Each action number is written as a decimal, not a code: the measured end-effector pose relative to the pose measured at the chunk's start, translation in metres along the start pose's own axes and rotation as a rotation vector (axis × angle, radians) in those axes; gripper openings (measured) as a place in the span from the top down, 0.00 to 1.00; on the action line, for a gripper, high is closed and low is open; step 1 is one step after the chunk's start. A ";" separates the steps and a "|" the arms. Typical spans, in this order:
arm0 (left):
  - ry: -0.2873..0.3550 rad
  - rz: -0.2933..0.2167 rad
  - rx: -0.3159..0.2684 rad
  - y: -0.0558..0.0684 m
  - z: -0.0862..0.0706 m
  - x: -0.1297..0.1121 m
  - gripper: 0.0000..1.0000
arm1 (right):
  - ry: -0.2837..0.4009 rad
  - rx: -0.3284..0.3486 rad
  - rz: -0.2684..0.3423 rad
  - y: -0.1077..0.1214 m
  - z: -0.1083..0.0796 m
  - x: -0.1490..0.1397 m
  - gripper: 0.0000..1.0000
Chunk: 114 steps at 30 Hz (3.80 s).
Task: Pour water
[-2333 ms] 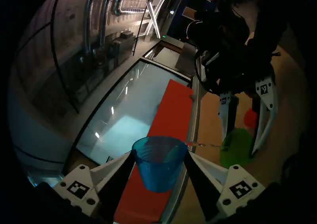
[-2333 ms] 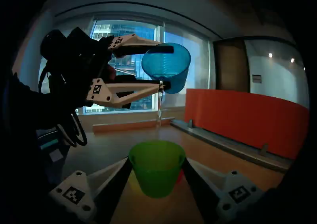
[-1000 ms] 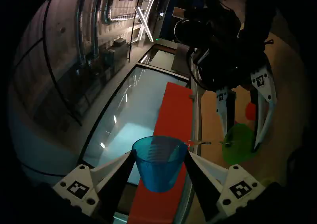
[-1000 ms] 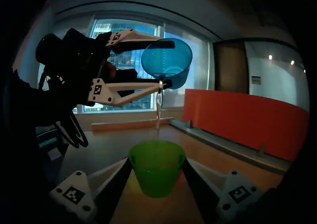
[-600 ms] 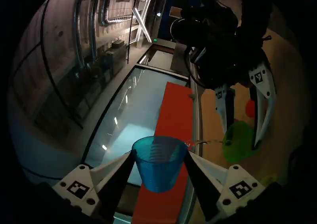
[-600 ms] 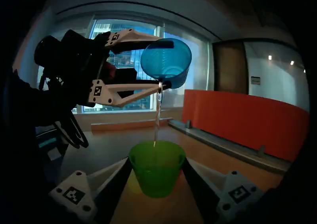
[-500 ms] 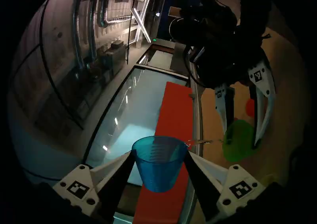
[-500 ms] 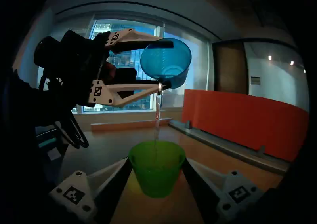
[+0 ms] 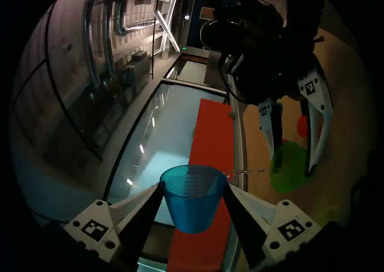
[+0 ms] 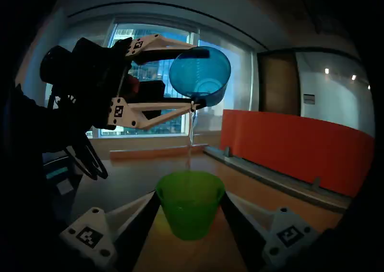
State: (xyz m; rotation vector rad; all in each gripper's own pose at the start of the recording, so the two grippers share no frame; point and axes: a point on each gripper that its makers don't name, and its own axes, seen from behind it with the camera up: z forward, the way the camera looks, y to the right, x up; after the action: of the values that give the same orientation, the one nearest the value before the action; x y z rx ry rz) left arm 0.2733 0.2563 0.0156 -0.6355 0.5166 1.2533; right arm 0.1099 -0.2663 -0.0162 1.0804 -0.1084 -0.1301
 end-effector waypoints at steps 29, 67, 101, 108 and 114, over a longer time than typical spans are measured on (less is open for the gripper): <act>-0.004 0.116 0.003 -0.003 0.001 0.004 0.13 | -0.001 -0.002 -0.002 0.000 -0.001 -0.003 0.11; 0.011 0.218 0.013 -0.001 0.000 0.021 0.14 | 0.005 -0.009 -0.002 0.003 0.000 -0.001 0.11; 0.017 -0.236 0.043 -0.017 -0.001 -0.001 0.14 | 0.032 -0.035 0.002 0.007 -0.005 0.008 0.11; -0.010 -0.425 0.062 -0.017 -0.005 -0.016 0.14 | 0.051 -0.046 0.004 0.008 -0.008 0.015 0.11; -0.032 -0.611 0.072 -0.015 -0.004 -0.029 0.14 | 0.058 -0.056 0.002 0.009 -0.013 0.019 0.11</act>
State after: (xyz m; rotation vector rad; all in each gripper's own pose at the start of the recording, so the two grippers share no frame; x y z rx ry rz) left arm 0.2808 0.2302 0.0344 -0.6473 0.3029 0.6637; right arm 0.1313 -0.2536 -0.0135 1.0278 -0.0535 -0.0993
